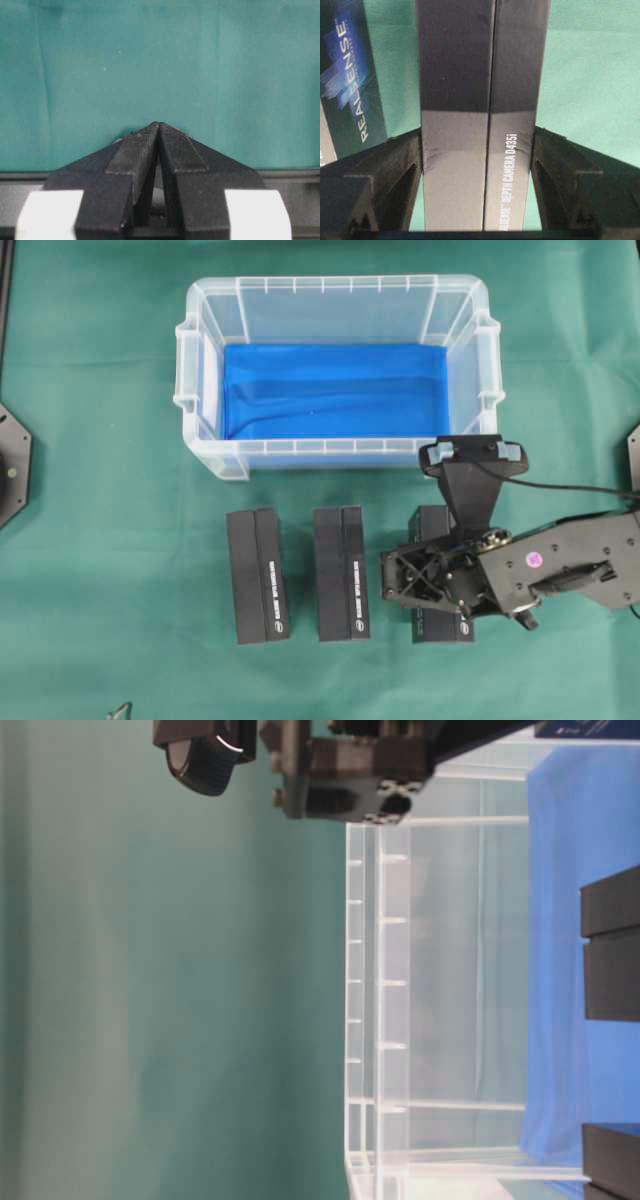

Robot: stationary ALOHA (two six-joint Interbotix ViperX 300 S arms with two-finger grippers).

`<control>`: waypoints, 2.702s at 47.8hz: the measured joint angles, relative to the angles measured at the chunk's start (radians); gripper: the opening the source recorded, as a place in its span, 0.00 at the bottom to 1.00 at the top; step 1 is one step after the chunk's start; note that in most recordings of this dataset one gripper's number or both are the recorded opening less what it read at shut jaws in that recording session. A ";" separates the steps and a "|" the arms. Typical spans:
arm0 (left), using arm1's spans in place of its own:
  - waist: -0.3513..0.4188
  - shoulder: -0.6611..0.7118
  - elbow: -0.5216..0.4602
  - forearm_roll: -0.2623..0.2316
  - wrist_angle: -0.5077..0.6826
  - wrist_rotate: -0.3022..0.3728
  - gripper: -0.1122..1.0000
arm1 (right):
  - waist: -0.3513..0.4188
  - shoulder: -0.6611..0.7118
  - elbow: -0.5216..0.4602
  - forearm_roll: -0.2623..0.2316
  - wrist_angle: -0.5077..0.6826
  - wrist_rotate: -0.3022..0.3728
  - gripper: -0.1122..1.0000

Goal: Take the box out of the case with the right arm.
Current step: 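Lower the box onto the cloth to the right of the second box, then open the right gripper and withdraw it to the right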

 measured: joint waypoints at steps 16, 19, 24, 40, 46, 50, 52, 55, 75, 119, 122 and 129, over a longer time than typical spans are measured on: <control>0.000 0.000 0.002 0.000 0.000 0.000 0.10 | 0.000 0.000 0.005 0.000 -0.011 0.002 0.69; 0.000 0.000 0.002 0.002 0.000 0.000 0.10 | 0.000 0.000 0.005 0.000 -0.015 0.002 0.69; 0.000 0.000 0.000 0.000 -0.002 0.000 0.10 | 0.000 0.000 0.005 0.000 -0.017 0.006 0.69; 0.000 0.000 0.000 0.000 -0.002 0.000 0.10 | 0.000 -0.002 -0.009 0.000 0.025 0.017 0.88; 0.000 0.000 0.002 0.000 -0.002 0.000 0.10 | 0.000 -0.002 -0.009 0.000 0.026 0.015 0.88; 0.000 0.000 0.002 0.000 -0.002 0.000 0.10 | 0.000 -0.002 -0.009 0.000 0.026 0.015 0.88; 0.000 0.000 0.000 0.000 -0.002 0.000 0.10 | 0.000 0.000 -0.009 0.000 0.026 0.015 0.88; 0.000 0.000 0.000 0.000 0.000 0.000 0.10 | 0.000 -0.002 -0.009 0.000 0.026 0.015 0.88; 0.002 0.000 0.000 0.000 -0.002 0.000 0.10 | 0.000 -0.055 -0.129 -0.002 0.160 -0.015 0.87; 0.000 0.000 0.002 0.002 -0.002 0.000 0.10 | -0.006 -0.143 -0.212 -0.034 0.387 -0.058 0.87; 0.000 0.000 0.002 0.002 0.000 0.000 0.10 | -0.006 -0.169 -0.186 -0.034 0.385 -0.057 0.87; 0.000 0.000 0.000 0.002 0.000 0.000 0.10 | 0.003 -0.232 -0.123 -0.034 0.383 -0.054 0.87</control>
